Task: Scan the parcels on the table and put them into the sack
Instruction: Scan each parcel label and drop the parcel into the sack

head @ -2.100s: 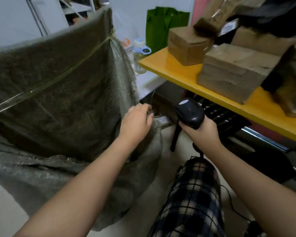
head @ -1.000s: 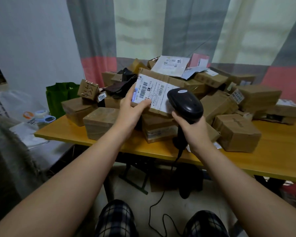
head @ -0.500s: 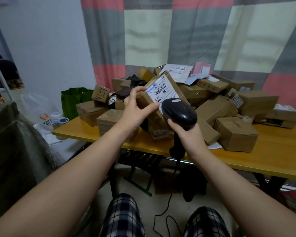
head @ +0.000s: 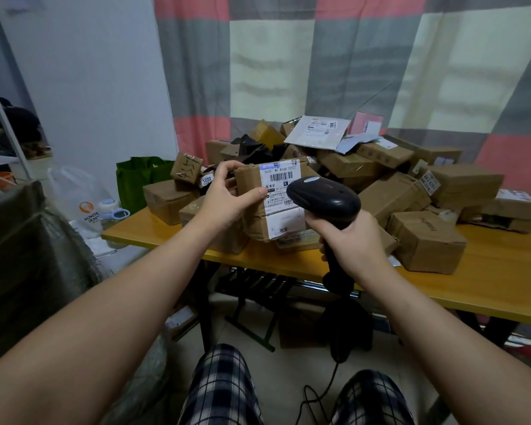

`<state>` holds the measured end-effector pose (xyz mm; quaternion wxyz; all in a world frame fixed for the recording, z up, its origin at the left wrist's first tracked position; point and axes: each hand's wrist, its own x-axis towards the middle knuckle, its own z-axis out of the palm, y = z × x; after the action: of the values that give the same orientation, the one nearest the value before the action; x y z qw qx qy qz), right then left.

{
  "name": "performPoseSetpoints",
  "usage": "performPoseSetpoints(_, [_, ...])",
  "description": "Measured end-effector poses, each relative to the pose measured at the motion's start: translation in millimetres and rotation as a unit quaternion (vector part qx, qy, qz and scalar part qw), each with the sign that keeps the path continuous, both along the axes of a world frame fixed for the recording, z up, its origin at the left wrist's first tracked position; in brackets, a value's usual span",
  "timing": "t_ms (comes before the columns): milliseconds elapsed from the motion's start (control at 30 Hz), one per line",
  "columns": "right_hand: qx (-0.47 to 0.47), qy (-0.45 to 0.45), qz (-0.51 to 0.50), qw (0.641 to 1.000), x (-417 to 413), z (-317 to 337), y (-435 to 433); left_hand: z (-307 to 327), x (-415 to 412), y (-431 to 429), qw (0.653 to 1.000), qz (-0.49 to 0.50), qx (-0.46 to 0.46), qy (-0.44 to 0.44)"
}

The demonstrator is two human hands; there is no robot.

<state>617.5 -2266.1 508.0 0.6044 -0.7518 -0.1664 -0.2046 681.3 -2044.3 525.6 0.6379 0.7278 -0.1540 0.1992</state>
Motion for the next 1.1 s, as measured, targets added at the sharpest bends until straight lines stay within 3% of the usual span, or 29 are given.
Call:
performPoseSetpoints(600, [0.016,0.008,0.025,1.0,-3.1,-4.4,9.4,-1.9,-2.1,10.8,1.0,0.009,-0.02,-0.021])
performPoseSetpoints(933, [0.023,-0.017,0.125,0.992,8.9,-27.1,82.9,-32.8,-56.9,65.9,0.989,0.117,-0.072,-0.059])
performPoseSetpoints(1100, [-0.001,0.039,0.204,0.978,16.1,-55.6,154.5,-77.3,-98.1,123.1,0.974,0.203,-0.095,-0.04])
